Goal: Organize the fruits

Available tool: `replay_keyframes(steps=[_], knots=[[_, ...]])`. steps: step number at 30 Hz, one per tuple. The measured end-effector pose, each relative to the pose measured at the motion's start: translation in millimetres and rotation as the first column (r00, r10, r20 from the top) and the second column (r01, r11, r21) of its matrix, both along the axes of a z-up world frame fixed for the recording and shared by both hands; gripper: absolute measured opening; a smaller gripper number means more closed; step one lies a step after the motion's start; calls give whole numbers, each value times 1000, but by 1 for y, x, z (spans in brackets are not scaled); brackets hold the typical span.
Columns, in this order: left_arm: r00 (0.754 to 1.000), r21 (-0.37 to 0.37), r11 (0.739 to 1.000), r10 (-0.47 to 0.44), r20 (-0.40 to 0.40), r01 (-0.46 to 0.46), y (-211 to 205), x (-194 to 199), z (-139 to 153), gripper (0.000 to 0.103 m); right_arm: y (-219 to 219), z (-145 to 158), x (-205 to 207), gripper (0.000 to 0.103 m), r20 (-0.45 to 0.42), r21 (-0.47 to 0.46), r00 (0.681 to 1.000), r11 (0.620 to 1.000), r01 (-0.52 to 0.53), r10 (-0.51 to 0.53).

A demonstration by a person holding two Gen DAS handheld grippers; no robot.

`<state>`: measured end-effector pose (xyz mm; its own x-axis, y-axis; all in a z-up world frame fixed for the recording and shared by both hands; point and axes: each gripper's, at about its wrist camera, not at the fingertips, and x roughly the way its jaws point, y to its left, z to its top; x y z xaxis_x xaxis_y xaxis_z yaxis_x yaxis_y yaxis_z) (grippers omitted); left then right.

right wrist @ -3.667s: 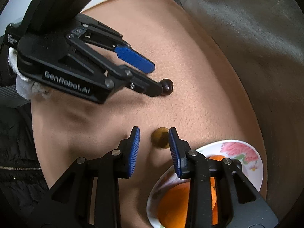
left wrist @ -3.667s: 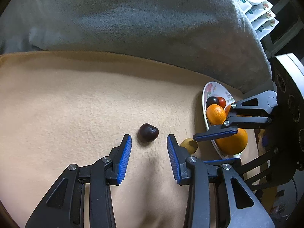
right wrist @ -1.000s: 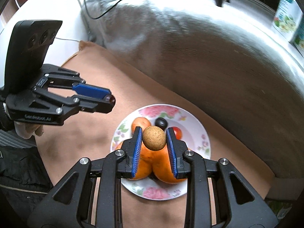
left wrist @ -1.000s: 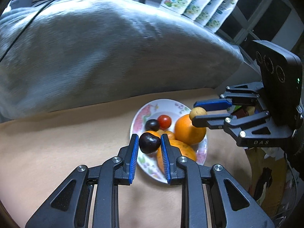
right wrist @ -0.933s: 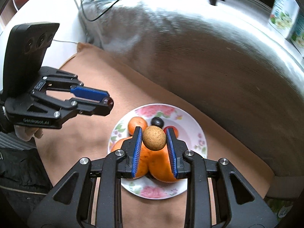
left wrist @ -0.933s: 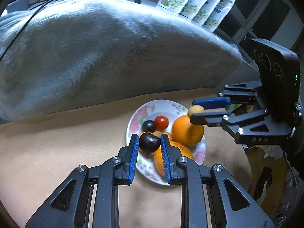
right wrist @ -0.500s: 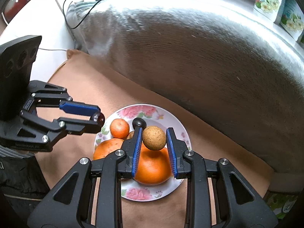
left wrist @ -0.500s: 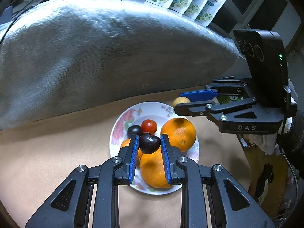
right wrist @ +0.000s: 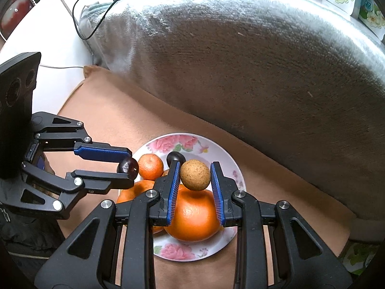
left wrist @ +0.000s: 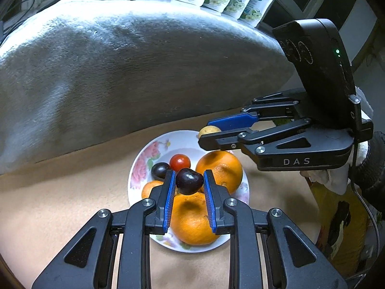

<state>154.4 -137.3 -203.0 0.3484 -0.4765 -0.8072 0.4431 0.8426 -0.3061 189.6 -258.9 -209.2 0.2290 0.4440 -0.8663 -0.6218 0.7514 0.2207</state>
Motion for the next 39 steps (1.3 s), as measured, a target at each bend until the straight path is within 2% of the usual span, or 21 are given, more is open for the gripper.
replay_keyframes(steps=[14, 17, 23, 24, 26, 27, 32, 34, 36, 39], knots=[[1000, 17, 1000, -7, -6, 8, -5, -3, -2, 23, 4, 2, -4, 27, -4, 10, 1000, 1000, 0, 1], [1000, 19, 1000, -5, -6, 5, -5, -4, -1, 27, 4, 3, -5, 27, -1, 10, 1000, 1000, 1, -1], [1000, 24, 1000, 1, 4, -2, -4, -6, 4, 29, 2, 8, -11, 28, 10, 12, 1000, 1000, 14, -14], [1000, 27, 1000, 5, 5, -5, -4, -7, 5, 35, 0, 9, -13, 30, 13, 13, 1000, 1000, 23, -23], [1000, 29, 1000, 9, 9, -10, -3, -8, 7, 42, -3, 10, -16, 43, 20, 19, 999, 999, 42, -43], [1000, 30, 1000, 9, 11, -9, -3, -9, 8, 42, -6, 12, -19, 51, 26, 27, 998, 998, 57, -57], [1000, 53, 999, 10, 25, -11, 0, -14, 12, 42, -19, 20, -27, 54, 38, 53, 991, 991, 124, -126], [1000, 58, 998, 18, 24, -20, 0, -15, 14, 43, -23, 25, -33, 63, 49, 60, 986, 986, 153, -156], [999, 65, 997, 29, 27, -31, 2, -18, 17, 57, -26, 30, -42, 68, 67, 61, 981, 982, 178, -182], [998, 78, 996, 43, 45, -46, 6, -24, 23, 63, -28, 36, -56, 71, 94, 51, 973, 977, 208, -212]])
